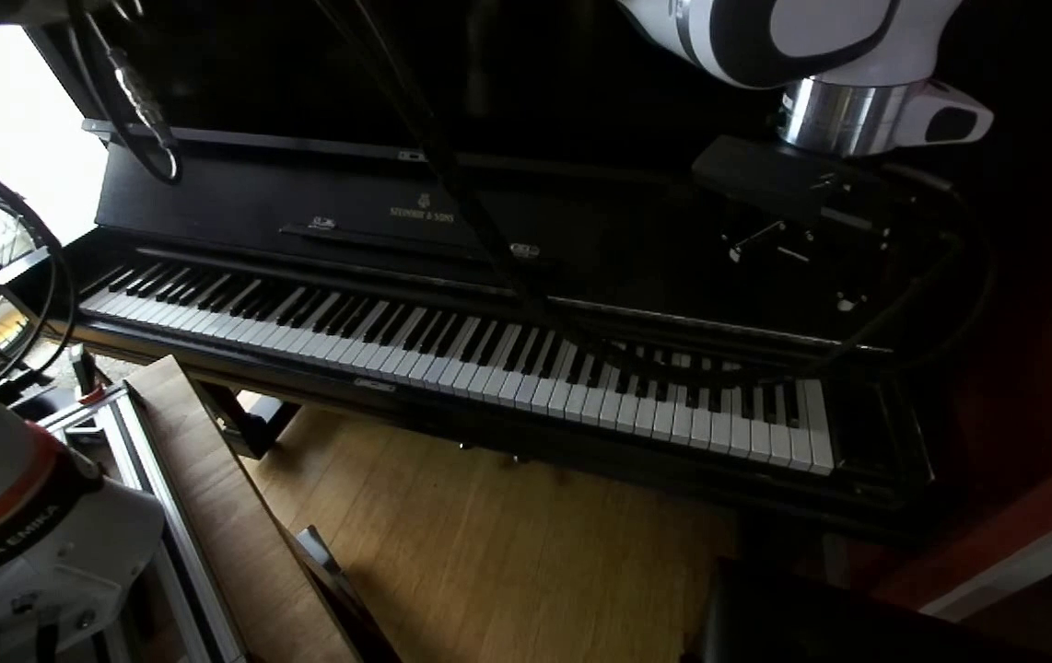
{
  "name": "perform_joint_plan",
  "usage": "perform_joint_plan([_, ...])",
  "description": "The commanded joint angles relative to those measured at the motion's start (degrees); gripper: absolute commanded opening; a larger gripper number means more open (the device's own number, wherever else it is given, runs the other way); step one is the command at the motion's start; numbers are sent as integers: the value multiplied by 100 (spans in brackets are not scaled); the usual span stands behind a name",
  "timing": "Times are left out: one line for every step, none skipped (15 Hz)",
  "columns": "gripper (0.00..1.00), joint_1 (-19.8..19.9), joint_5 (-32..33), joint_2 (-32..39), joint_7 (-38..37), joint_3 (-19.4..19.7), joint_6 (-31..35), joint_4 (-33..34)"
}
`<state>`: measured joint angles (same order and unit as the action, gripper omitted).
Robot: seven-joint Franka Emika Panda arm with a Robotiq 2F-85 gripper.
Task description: Push a black key on the right side of the piano
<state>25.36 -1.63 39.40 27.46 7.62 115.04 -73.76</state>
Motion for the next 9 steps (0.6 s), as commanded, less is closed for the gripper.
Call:
perform_joint_plan([100,-102,127,-600,10,51,172,-958])
perform_joint_plan([100,-118,158,-646,-4,62,174,-1037])
perform_joint_plan([100,-128,179,-690,-15,68,192,-1137])
perform_joint_plan([100,-124,211,-713,-28,64,177,-1170])
perform_joint_plan([100,-52,82,-434,1,2,-9,-682])
perform_joint_plan([100,-58,96,-477,3,7,-8,-757])
perform_joint_plan([100,-62,103,-506,3,9,-1,-808])
perform_joint_plan([100,-63,106,-526,4,11,6,-843])
perform_joint_plan([100,-64,107,-532,4,12,9,-857])
